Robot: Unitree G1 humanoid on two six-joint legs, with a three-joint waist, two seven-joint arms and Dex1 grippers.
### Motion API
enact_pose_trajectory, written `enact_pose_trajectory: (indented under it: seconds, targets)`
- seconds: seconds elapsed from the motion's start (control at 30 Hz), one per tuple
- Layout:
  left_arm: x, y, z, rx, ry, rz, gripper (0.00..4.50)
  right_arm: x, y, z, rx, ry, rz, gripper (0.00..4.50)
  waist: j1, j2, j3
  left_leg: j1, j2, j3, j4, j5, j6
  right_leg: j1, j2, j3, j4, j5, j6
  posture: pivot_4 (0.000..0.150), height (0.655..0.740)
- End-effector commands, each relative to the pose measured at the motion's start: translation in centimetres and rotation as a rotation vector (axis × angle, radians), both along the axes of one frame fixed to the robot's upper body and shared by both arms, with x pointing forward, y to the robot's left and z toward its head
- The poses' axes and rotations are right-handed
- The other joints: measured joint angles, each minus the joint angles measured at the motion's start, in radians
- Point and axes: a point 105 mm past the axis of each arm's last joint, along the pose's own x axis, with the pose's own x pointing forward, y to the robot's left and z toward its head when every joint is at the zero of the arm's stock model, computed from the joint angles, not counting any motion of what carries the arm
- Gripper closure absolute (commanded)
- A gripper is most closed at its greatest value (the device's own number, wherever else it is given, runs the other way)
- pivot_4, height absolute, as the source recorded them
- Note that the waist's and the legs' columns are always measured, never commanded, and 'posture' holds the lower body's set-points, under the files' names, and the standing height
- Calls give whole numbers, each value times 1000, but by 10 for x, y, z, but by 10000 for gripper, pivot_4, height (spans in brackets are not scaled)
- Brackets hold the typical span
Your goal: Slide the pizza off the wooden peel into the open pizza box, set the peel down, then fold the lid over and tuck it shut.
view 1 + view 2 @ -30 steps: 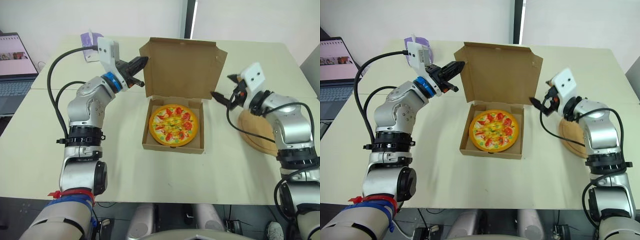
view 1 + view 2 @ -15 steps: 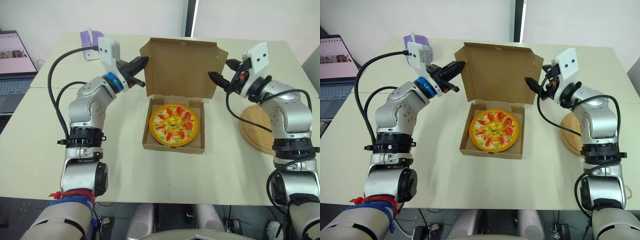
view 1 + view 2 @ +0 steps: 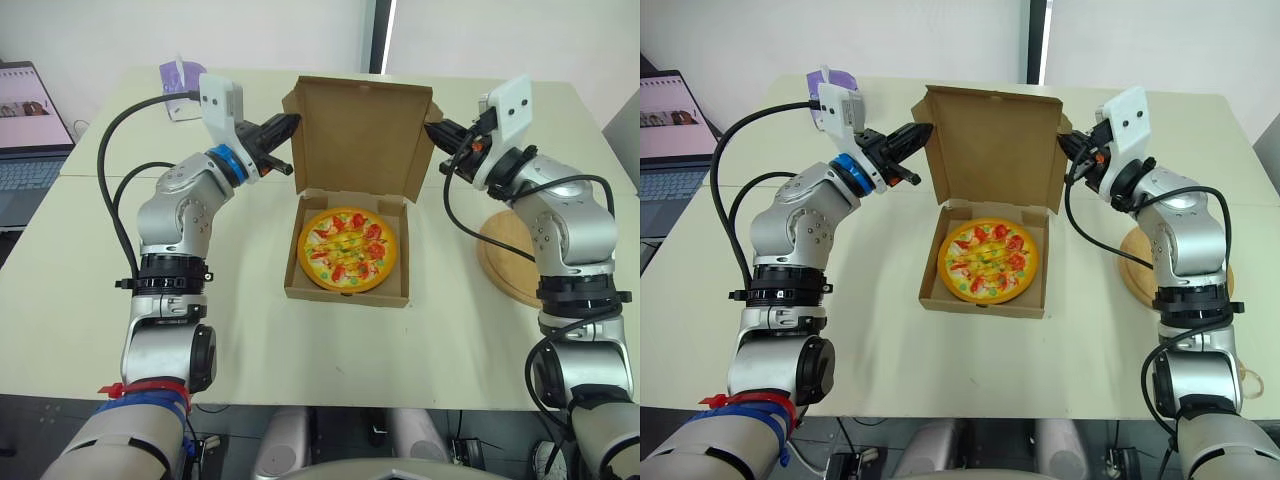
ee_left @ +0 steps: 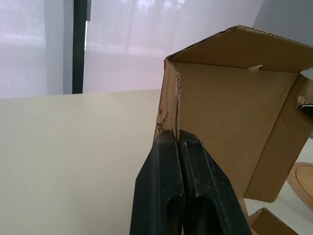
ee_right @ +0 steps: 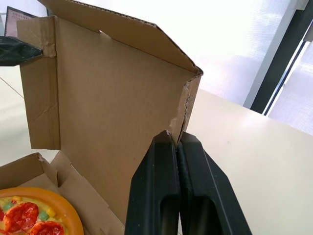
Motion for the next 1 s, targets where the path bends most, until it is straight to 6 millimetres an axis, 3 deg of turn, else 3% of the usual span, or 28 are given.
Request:
enact_pose_trajectory:
  seconds: [0.03,0.23,0.5,0.73,0.87,1.0]
  targets:
    - [-7,-5,21,18,-80,-12,45000,-6,10,27,-4,-101,6,44401,0,0,0,0,0,0,0,0,0,0,0,0,0,0,0,1500,7400]
    - [-10,-12,30,22,-80,-12,45000,-6,18,40,8,-144,-15,44401,-1,0,0,0,0,0,0,0,0,0,0,0,0,0,0,1500,7400]
    - [-30,-18,26,28,-39,-26,45000,-17,26,38,22,-144,-18,44401,-1,0,0,0,0,0,0,0,0,0,0,0,0,0,0,1500,7400]
    - [-43,-8,13,22,1,-5,45000,-26,30,20,26,-106,-25,44401,0,1,0,0,0,0,1,0,0,0,0,0,1,0,0,1500,7400]
    - [-53,-7,-5,47,14,-22,45000,-36,35,3,27,-67,-15,44401,-1,1,-1,0,0,0,1,0,0,0,0,1,1,0,0,1500,7400]
    - [-60,-6,-8,20,13,-17,45000,-46,36,-8,15,-46,-9,44401,-1,2,-2,1,0,0,1,0,0,1,0,1,2,0,0,1500,7400]
